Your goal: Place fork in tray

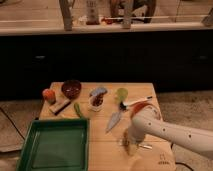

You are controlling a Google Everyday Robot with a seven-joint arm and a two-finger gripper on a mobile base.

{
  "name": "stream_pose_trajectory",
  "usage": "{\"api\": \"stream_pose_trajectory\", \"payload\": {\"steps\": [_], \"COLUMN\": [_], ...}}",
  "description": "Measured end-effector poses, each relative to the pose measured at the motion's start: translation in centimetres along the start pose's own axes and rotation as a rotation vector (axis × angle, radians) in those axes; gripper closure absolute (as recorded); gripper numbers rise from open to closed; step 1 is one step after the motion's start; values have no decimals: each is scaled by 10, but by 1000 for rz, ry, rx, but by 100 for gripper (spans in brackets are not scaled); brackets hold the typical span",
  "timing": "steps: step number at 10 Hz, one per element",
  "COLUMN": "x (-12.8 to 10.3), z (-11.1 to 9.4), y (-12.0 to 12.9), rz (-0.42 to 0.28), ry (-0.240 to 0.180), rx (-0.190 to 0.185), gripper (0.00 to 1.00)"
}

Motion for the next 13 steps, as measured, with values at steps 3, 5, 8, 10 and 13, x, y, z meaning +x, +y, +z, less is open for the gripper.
{"api": "stream_pose_trajectory", "payload": {"steps": [3,5,8,10,13], "x": [-1,2,3,1,-1], "z": [-8,-9,-7,-4,-7], "y": [-2,3,5,4,6], "rz": [-6,-5,-2,-2,-9], "ry": [2,9,10,11,12], "rx": [4,-8,-6,-2,-7], "gripper": [88,100,100,100,100]}}
